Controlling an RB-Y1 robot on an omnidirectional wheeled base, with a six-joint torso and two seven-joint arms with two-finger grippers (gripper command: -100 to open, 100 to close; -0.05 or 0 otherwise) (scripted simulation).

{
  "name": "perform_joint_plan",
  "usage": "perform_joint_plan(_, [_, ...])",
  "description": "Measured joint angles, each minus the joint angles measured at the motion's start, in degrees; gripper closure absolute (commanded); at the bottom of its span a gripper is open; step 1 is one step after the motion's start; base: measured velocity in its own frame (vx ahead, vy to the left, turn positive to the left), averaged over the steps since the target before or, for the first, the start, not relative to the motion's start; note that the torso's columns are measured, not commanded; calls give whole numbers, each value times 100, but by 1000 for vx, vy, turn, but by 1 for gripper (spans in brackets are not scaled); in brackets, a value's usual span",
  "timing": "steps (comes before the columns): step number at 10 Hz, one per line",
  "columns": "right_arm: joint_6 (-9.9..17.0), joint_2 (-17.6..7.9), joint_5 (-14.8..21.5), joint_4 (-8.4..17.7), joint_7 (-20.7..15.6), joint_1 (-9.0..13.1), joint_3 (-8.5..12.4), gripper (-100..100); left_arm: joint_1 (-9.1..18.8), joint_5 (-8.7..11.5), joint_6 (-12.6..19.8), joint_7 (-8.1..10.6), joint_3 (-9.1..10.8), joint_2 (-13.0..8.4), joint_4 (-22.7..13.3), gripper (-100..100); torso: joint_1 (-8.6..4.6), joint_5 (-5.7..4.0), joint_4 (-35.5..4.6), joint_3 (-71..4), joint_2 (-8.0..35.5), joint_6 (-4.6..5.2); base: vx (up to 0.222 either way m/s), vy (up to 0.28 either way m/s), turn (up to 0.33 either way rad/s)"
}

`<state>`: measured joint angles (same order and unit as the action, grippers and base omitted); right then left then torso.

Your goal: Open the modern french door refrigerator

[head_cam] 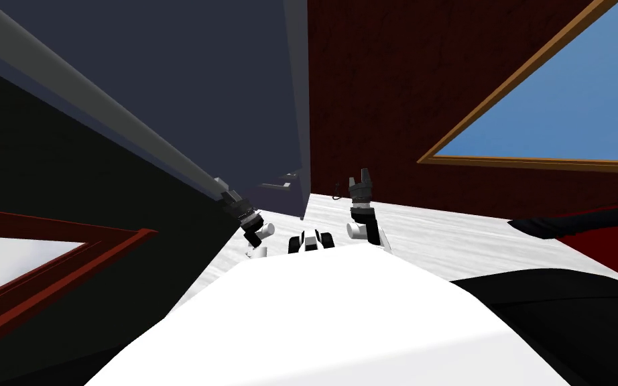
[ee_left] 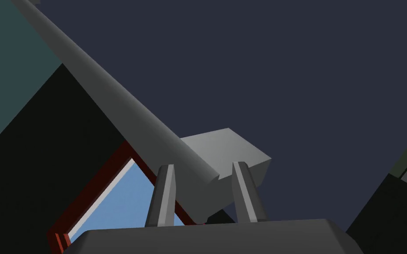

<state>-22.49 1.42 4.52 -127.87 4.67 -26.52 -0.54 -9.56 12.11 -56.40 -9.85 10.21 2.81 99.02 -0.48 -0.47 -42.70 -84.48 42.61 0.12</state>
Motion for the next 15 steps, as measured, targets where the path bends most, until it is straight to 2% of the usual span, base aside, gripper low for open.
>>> perform_joint_plan(1, [0,0,0,0,0,0,0,0,14,71,-63,-88,72,-20,-36,100,-1,-1,0,-3,-2,-2,-52,-258,119])
perform_joint_plan(5, [0,1,0,0,0,0,-1,0,-119,341,-93,-476,297,-12,204,100,-18,-24,-27,18,40,-17,-23,-290,128])
perform_joint_plan(6, [0,0,0,0,0,0,0,0,-142,400,-155,-570,348,-12,198,-100,-15,-24,-26,14,33,-17,-1,-127,71])
perform_joint_plan(8, [0,-2,0,0,0,1,2,0,-50,453,65,-649,372,-8,348,-100,99,49,29,-5,-20,-10,-15,32,-14])
perform_joint_plan(9, [0,-3,0,0,0,1,2,0,-21,473,191,-664,367,-9,421,-100,111,58,34,-13,-31,-28,-18,31,-1])
perform_joint_plan(15, [0,-3,0,0,0,0,2,0,172,621,915,-843,432,1,907,-100,30,27,8,27,29,-35,-4,8,19])
